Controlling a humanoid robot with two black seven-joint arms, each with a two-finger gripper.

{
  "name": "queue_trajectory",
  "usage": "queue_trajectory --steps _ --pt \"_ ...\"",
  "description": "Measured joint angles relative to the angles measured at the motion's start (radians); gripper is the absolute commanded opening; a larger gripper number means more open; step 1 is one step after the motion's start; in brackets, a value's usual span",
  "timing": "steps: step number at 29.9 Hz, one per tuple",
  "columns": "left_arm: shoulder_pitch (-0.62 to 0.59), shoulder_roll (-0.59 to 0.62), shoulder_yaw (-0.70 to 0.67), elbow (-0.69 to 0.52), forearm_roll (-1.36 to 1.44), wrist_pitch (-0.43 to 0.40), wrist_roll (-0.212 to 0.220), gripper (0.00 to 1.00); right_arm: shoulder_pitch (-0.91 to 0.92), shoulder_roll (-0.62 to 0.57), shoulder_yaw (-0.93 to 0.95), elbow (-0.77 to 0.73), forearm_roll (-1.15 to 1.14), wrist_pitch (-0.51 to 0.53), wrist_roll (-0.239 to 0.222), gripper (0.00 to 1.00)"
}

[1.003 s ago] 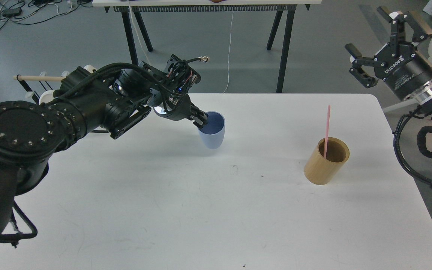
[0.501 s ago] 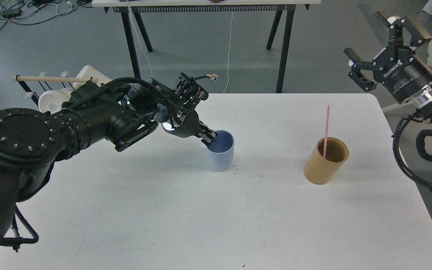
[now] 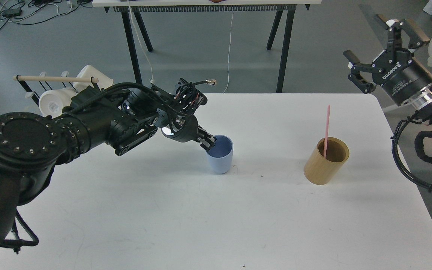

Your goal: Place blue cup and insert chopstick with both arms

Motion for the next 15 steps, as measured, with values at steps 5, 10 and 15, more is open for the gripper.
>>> queue_trajectory --steps 5,10,15 --pt "0.002 0.0 -0.003 0.0 -0.002 -0.005 0.0 0.23 0.0 0.0 0.001 0.0 0.0 0.0 0.0 0.97" --pt "0.007 0.0 -0.057 -0.001 -0.003 -0.019 0.0 0.39 0.0 0.0 0.002 0.0 0.0 0.0 0.0 0.97" --pt "0.02 0.0 -0.173 -0.001 -0.003 -0.064 0.0 0.7 0.006 0.0 0.001 0.001 -0.002 0.0 0.0 0.97"
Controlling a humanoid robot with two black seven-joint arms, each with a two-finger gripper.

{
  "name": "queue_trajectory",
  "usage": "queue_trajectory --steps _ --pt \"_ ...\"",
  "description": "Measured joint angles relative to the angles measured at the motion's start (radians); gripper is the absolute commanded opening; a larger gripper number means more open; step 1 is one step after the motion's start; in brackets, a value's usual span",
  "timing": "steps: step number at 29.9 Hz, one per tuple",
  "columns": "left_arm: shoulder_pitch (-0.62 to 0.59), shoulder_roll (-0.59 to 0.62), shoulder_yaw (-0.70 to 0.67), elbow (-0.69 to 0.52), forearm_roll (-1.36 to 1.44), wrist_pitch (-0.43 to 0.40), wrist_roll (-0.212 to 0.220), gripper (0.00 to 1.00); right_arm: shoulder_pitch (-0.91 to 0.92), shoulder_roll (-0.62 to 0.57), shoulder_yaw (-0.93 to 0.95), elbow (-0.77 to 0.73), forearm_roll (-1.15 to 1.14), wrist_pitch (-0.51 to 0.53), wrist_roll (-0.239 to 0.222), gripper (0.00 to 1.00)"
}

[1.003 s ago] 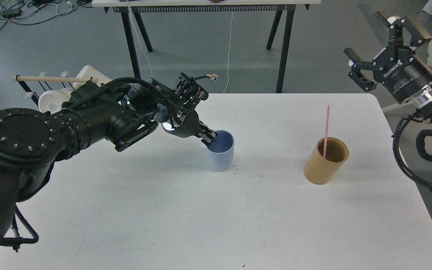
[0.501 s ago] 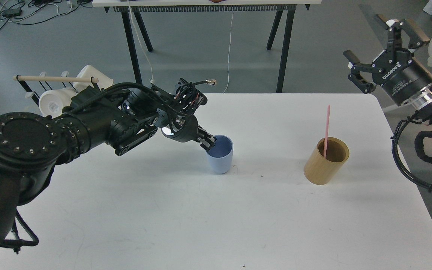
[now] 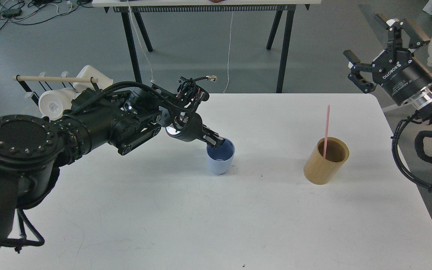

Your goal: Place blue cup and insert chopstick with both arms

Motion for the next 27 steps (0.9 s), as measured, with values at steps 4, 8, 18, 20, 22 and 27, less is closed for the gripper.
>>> queue_trajectory --steps 4,8,18,20,22,27 --pt "0.021 0.004 -0.135 0.0 0.0 -0.013 0.0 0.89 0.008 -0.001 -0.001 -0.001 -0.001 0.0 0.0 0.97" --pt "0.043 0.053 -0.262 0.0 -0.002 -0.014 0.0 0.92 0.016 -0.002 -0.001 -0.001 -0.007 0.0 0.0 0.97" --pt "0.141 0.236 -0.558 -0.072 -0.182 -0.015 0.0 0.94 0.134 -0.079 -0.012 0.006 -0.176 0.0 0.0 0.97" --pt "0.162 0.275 -0.631 -0.105 -0.286 -0.015 0.0 0.95 0.158 -0.126 -0.012 0.016 -0.279 0.0 0.0 0.97" --pt "0.177 0.303 -0.694 -0.128 -0.403 -0.015 0.0 0.95 0.172 -0.175 -0.013 0.034 -0.411 -0.006 0.0 0.97" --pt "0.192 0.348 -0.773 -0.166 -0.663 -0.014 0.0 0.95 0.178 -0.294 -0.014 0.095 -0.731 -0.152 0.0 0.96"
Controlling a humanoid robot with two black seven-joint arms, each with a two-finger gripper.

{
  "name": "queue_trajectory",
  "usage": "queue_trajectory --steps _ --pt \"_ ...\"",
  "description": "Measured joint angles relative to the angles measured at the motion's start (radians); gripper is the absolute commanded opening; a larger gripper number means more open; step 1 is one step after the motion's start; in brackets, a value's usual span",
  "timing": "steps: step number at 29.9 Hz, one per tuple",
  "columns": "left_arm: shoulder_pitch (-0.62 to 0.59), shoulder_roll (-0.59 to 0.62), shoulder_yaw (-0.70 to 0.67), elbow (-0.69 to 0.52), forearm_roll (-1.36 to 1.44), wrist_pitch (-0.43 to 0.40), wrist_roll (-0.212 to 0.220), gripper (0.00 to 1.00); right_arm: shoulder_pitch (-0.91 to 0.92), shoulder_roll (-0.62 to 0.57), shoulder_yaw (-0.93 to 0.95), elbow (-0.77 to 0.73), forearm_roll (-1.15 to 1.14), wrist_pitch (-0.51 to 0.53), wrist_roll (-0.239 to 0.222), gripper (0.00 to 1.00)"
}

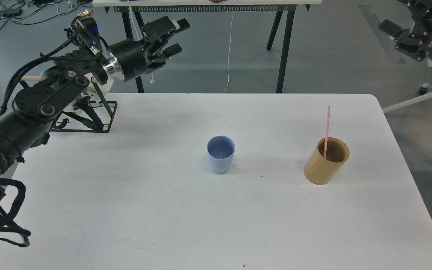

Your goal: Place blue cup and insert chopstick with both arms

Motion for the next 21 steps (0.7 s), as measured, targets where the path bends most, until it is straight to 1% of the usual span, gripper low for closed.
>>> queue_trajectory --steps 5,8,13,18,21 --pt "0.033 0.04 -0.074 -0.044 -0.266 0.0 0.0 0.95 -0.051 -0.081 -0.055 0.085 -0.178 -0.219 0.0 0.95" --pt "0.049 0.053 -0.111 -0.049 -0.38 0.001 0.0 0.95 -0.066 -0.104 -0.111 0.129 -0.244 -0.311 0.0 0.94" --pt "0.059 0.069 -0.135 -0.051 -0.46 0.0 0.0 0.95 -0.076 -0.083 -0.219 0.133 -0.315 -0.385 0.0 0.92" --pt "0.079 0.082 -0.136 -0.051 -0.466 0.0 0.0 0.95 -0.098 -0.005 -0.323 0.081 -0.348 -0.479 0.0 0.9" --pt "0.096 0.082 -0.135 -0.051 -0.466 0.0 0.0 0.96 -0.127 0.057 -0.345 0.059 -0.35 -0.509 0.0 0.89"
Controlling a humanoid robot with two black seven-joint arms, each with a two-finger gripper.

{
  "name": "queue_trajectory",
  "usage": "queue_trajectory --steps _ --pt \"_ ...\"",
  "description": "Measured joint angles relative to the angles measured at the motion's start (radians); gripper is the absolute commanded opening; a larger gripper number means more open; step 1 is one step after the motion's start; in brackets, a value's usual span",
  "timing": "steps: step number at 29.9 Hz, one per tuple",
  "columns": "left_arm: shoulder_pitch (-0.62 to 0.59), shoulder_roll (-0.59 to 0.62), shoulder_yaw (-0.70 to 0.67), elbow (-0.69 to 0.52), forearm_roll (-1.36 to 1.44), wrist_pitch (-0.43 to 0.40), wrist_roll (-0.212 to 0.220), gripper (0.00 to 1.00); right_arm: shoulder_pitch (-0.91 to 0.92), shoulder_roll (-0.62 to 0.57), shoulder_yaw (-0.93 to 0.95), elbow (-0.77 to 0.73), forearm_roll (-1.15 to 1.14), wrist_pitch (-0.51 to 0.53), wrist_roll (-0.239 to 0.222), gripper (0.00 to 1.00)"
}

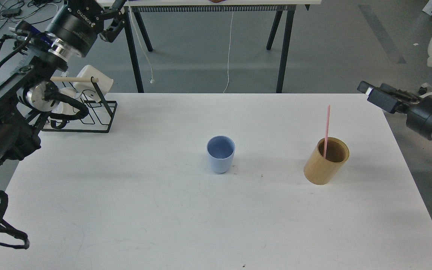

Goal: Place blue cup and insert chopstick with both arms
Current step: 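Reach the right gripper to the pink stick in the tan cup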

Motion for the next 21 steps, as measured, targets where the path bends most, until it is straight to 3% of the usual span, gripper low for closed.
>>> queue_trajectory --steps 6,9,12,19,21 --pt "0.017 -0.002 0.006 -0.001 0.002 0.0 0.0 0.96 -0.032 0.117 -0.011 -0.062 -0.001 -0.009 0.0 0.88" --pt "0.023 -0.002 0.008 -0.001 0.004 0.0 0.0 0.97 -0.037 0.169 -0.019 -0.095 -0.002 -0.01 0.0 0.84" --pt "0.027 -0.001 0.009 0.0 0.004 0.0 0.0 0.97 -0.039 0.213 -0.022 -0.13 -0.002 -0.013 0.0 0.75" --pt "0.041 -0.002 0.01 0.006 0.006 0.0 0.0 0.97 -0.04 0.259 -0.023 -0.157 -0.002 -0.013 0.0 0.45" --pt "0.043 -0.003 0.01 0.006 0.006 0.0 0.0 0.97 -0.04 0.26 -0.023 -0.159 -0.002 -0.013 0.0 0.42"
